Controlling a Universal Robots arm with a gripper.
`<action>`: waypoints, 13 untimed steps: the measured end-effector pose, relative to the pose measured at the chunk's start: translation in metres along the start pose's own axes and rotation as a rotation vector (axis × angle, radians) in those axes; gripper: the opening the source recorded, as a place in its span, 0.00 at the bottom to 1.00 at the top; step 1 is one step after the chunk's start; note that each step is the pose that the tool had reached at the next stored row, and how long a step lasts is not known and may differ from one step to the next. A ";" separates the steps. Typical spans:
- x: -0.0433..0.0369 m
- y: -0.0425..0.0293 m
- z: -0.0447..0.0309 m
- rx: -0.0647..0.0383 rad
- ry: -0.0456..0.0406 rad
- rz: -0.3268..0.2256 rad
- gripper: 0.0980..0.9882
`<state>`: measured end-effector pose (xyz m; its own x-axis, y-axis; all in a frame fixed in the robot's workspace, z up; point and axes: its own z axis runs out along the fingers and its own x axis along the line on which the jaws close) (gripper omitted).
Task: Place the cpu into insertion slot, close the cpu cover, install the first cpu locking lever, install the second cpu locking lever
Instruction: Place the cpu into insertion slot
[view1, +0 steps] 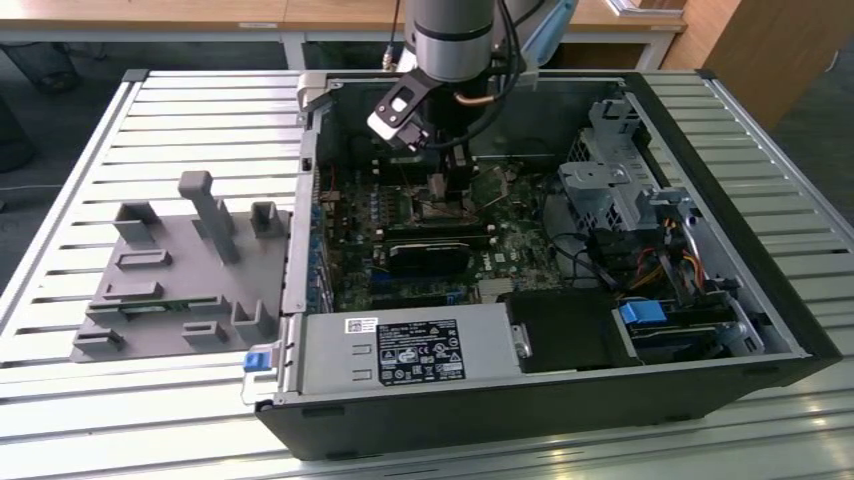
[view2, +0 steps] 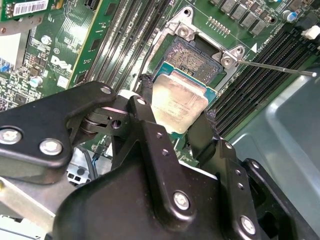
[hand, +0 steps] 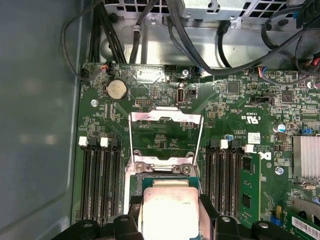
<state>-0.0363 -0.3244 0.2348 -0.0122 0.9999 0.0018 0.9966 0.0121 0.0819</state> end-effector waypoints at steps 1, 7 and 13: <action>0.0000 0.0000 0.0004 0.000 -0.0001 0.000 0.49; 0.0000 -0.0003 0.0029 0.000 -0.0001 0.000 0.49; 0.0000 -0.0004 0.0043 0.000 0.0001 0.000 0.49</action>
<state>-0.0363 -0.3244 0.2305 -0.0122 0.9999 0.0019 0.9966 0.0120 0.0820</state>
